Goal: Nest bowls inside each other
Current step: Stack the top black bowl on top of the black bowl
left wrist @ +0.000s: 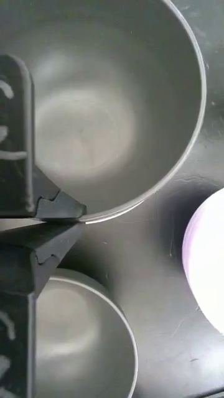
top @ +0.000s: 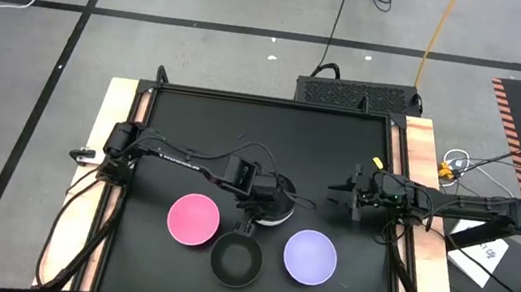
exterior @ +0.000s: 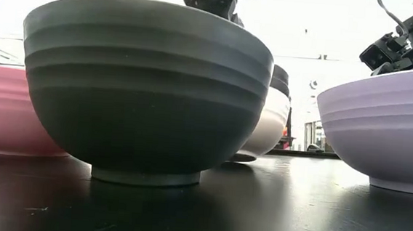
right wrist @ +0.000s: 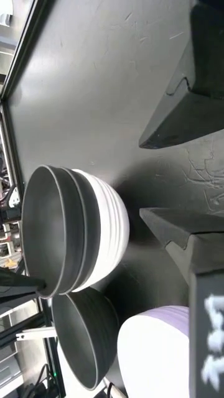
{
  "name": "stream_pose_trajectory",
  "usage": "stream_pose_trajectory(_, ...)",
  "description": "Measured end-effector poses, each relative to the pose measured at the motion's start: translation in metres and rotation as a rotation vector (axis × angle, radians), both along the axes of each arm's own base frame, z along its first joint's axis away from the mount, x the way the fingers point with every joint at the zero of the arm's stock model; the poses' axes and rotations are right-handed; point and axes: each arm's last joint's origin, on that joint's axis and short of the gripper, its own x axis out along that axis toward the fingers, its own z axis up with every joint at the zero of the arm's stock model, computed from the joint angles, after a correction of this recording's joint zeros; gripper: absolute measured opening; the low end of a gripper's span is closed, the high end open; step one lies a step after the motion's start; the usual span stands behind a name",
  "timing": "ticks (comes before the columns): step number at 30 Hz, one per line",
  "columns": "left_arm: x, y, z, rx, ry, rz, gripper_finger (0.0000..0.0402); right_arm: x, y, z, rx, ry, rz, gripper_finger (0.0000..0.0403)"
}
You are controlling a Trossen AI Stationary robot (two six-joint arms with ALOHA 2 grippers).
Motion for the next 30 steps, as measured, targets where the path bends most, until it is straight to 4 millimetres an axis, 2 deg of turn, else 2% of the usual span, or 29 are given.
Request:
stream_pose_trajectory(8, 0.001, -0.011, 0.002, -0.003, -0.031, -0.013, 0.0004, 0.0, 0.0, 0.0, 0.0, 0.0, 0.0, 0.0157)
stream_pose_trajectory(16, 0.001, -0.025, -0.01, 0.032, -0.076, 0.002, 0.0005, 0.0, 0.0, 0.0, 0.0, 0.0, 0.0, 0.0157)
stream_pose_trajectory(22, -0.003, -0.025, -0.02, 0.055, -0.047, 0.036, 0.0004, 0.0, 0.0, 0.0, 0.001, 0.0, -0.001, 0.0157)
stream_pose_trajectory(30, -0.003, -0.023, -0.021, 0.058, -0.04, 0.04, 0.0004, 0.0, 0.0, 0.0, 0.001, 0.0, -0.001, 0.0157)
